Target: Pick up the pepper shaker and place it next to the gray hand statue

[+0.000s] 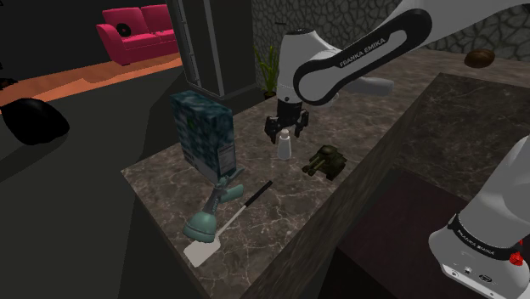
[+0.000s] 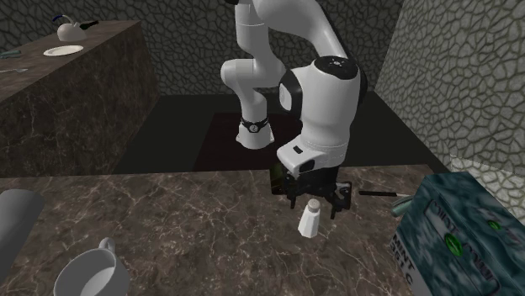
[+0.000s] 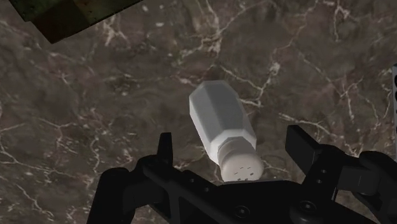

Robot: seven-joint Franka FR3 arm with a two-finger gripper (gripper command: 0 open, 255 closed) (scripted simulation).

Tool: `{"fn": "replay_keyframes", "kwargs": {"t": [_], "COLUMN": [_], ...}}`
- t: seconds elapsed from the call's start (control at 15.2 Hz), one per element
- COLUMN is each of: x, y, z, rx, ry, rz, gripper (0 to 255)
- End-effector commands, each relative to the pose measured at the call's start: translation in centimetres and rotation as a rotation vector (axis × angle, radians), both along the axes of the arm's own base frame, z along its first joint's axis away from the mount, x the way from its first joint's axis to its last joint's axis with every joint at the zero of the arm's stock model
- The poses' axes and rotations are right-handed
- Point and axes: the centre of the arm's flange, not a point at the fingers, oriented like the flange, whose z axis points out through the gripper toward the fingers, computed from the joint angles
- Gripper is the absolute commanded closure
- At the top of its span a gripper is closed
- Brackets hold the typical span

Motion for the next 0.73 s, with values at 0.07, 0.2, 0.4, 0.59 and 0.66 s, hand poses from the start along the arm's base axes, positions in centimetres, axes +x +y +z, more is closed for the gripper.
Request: {"fn": "replay_keyframes", "kwargs": {"t": [0.07,0.2,0.4,0.59,0.66], "x": [0.02,0.01,0.01,0.01,0.00], "y": [0.00,0.00,0.00,0.01,0.00], "z": [-0.04,-0.03,-0.03,-0.03,-0.04], "rx": [0.000,0.000,0.000,0.000,0.000], "ry": [0.000,0.000,0.000,0.000,0.000], "rz": [0.000,0.000,0.000,0.000,0.000], "gripper": [0,0,255,255,255]}}
